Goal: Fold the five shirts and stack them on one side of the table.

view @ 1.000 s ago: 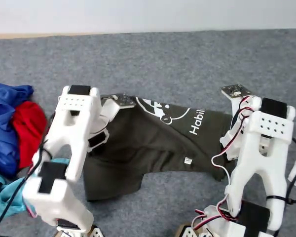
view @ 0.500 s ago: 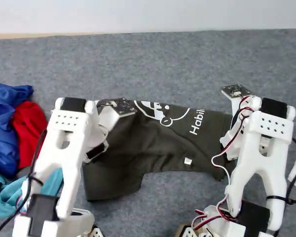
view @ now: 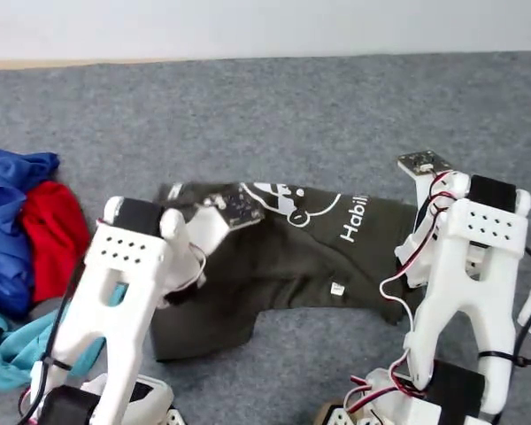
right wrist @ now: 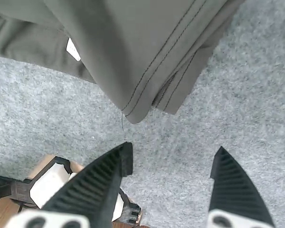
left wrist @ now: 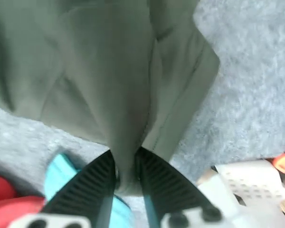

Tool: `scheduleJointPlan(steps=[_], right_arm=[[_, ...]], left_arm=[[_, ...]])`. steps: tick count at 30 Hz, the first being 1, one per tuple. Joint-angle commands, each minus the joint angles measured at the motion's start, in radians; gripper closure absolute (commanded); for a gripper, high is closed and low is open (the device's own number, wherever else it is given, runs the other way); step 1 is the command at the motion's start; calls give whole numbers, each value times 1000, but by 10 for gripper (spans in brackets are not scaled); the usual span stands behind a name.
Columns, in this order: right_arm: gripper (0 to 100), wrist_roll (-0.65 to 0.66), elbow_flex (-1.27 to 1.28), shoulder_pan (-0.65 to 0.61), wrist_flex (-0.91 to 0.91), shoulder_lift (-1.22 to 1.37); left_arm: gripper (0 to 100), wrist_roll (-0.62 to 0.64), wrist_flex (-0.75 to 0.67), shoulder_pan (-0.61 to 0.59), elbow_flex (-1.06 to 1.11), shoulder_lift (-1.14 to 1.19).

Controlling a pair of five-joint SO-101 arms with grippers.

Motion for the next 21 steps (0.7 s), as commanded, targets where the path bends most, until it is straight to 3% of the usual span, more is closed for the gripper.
scheduleJointPlan(steps=[1,12,21], right_arm=[[732,12,-43,8,2,-27],[732,12,-43,8,1,-25],[732,12,-43,8,1,-25]], left_arm=[[998,11,37,-21,16,-37],[998,8,26,-44,70,-38],[998,6,-107,-46,252,-43]])
